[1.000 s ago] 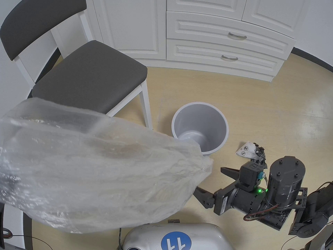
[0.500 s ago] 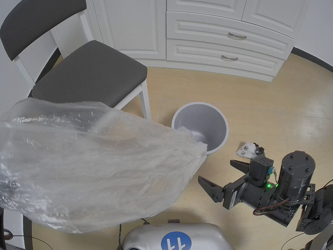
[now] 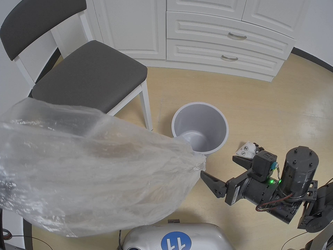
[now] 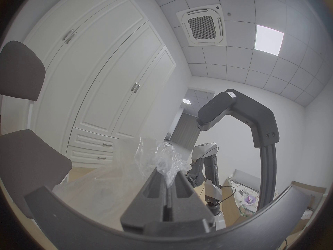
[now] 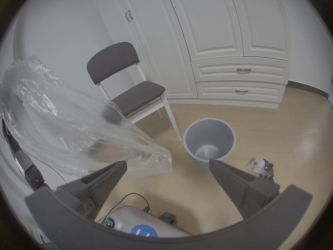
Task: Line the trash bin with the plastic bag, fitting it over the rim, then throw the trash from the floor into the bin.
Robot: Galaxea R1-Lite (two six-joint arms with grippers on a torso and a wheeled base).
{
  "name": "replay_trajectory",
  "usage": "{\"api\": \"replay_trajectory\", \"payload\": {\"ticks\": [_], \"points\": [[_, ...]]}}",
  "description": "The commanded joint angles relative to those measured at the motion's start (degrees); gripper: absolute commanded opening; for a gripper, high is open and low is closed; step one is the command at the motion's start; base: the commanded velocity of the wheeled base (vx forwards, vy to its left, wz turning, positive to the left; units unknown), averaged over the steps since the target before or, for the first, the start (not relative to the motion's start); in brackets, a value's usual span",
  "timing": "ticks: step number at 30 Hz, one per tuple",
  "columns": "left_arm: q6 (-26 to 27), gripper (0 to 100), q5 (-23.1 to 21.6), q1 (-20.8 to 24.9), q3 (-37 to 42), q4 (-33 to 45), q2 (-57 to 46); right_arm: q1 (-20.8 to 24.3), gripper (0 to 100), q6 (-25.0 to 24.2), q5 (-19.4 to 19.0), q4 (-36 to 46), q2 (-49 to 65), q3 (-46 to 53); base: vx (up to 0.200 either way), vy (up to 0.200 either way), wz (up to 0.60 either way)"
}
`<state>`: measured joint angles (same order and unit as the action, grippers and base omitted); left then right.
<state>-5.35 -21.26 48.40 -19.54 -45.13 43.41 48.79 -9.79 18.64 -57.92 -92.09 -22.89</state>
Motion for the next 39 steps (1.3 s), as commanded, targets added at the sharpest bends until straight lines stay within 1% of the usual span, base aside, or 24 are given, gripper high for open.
{"api": "replay_trajectory", "payload": {"ticks": [1, 3, 7, 9, 12, 20, 25, 31, 39], "points": [[-0.1, 0, -0.1, 0.03, -0.06, -0.05, 0.18, 0.34, 100, -0.23, -0.01, -0.09, -4.06, -0.13, 0.0, 0.0, 0.0], [-0.1, 0, -0.1, 0.03, -0.06, 0.04, 0.27, 0.34, 100, -0.41, -0.01, -0.27, -5.03, -0.31, 0.0, 0.0, 0.0], [-0.1, 0, -0.1, 0.03, -0.06, 0.04, 0.45, 1.05, 100, -2.16, -0.27, -3.17, -7.49, -0.05, 0.0, 0.0, 0.0], [-0.1, 0, -0.1, 0.03, -0.06, 0.04, 0.62, 3.77, 100, -4.36, -2.47, -3.61, -8.72, 0.92, 0.0, 0.0, 0.0], [-0.19, 0, -0.1, 0.03, 0.03, 0.04, 0.89, 5.18, 100, -5.24, -3.61, -3.78, -10.92, 2.06, 0.0, 0.0, 0.0], [-0.19, 0, -0.1, 0.12, -0.5, -0.22, 0.36, 3.86, 100, -5.24, -3.7, -3.87, -11.97, 1.98, 0.0, 0.0, 0.0], [-0.27, 0, -0.18, 0.12, -0.85, -0.57, 0.36, 3.77, 100, -5.33, -3.7, -3.87, -12.33, 1.98, 0.0, 0.0, 0.0], [-0.62, 0, -0.27, 0.12, -0.76, -4.79, 0.18, 2.72, 100, -5.06, -3.79, -3.78, -12.94, 2.24, 0.0, 0.0, 0.0], [-0.62, 0, -0.27, 0.12, -0.67, -5.41, -0.08, 2.45, 100, -5.06, -3.7, -3.87, -12.24, 1.98, 0.0, 0.0, 0.0]]}}
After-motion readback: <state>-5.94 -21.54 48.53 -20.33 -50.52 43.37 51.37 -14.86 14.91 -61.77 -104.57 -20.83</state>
